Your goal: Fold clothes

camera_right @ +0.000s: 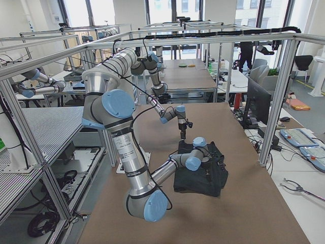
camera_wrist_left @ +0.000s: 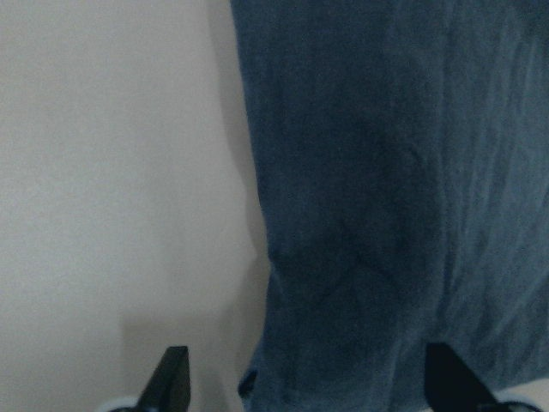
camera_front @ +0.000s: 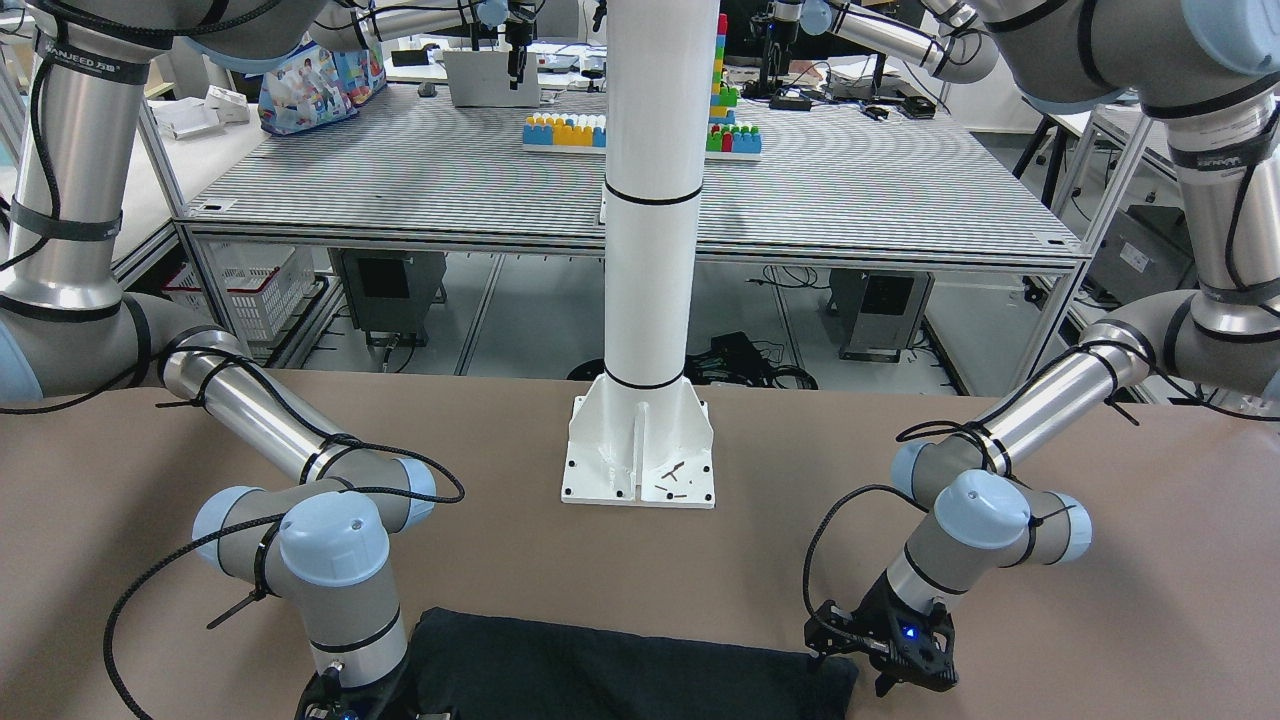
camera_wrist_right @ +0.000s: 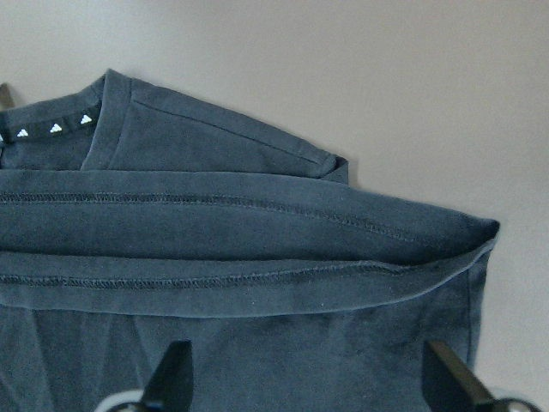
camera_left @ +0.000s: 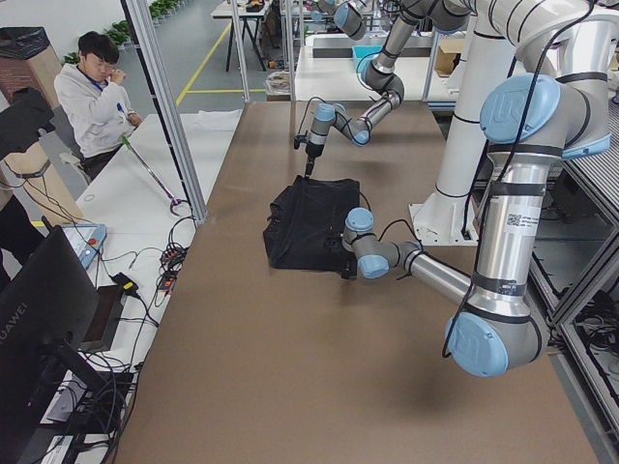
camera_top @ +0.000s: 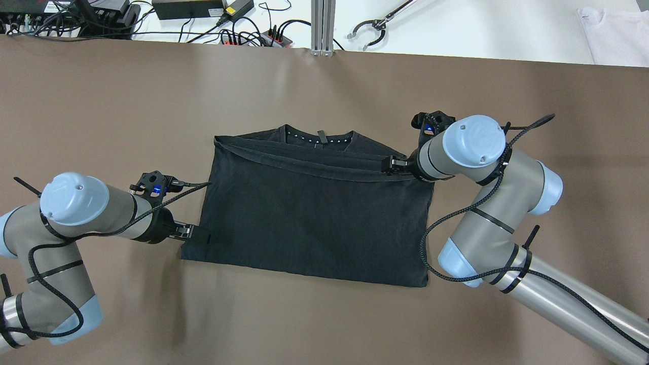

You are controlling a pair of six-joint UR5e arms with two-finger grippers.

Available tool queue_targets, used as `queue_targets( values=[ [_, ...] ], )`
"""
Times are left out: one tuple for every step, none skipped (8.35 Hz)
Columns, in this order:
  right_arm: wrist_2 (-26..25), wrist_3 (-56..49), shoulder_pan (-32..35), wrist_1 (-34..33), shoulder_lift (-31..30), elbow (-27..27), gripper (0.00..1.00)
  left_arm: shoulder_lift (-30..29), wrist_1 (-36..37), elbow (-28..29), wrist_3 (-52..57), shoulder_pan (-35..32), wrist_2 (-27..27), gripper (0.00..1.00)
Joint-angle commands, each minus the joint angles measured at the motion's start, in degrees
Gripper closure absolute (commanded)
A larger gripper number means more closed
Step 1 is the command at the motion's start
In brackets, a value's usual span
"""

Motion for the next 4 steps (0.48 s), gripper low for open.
queue_targets(
  values=[
    [-0.14, 0.0, -0.12, 0.09, 0.03, 0.04, 0.06, 0.2, -0.4, 0.1, 0.3, 0.59, 0.0, 0.57],
    [-0.14, 0.0, -0.12, 0.0, 0.03, 0.04, 0.06, 0.2, -0.4, 0.19, 0.3, 1.29, 0.09, 0.65],
    [-0.14, 0.0, -0.12, 0.0, 0.03, 0.04, 0.06, 0.2, -0.4, 0.62, 0.3, 1.38, 0.09, 0.64],
    [-0.14, 0.0, -0.12, 0.0, 0.03, 0.04, 0.06, 0.2, -0.4, 0.97, 0.47, 1.29, 0.09, 0.59]
  ],
)
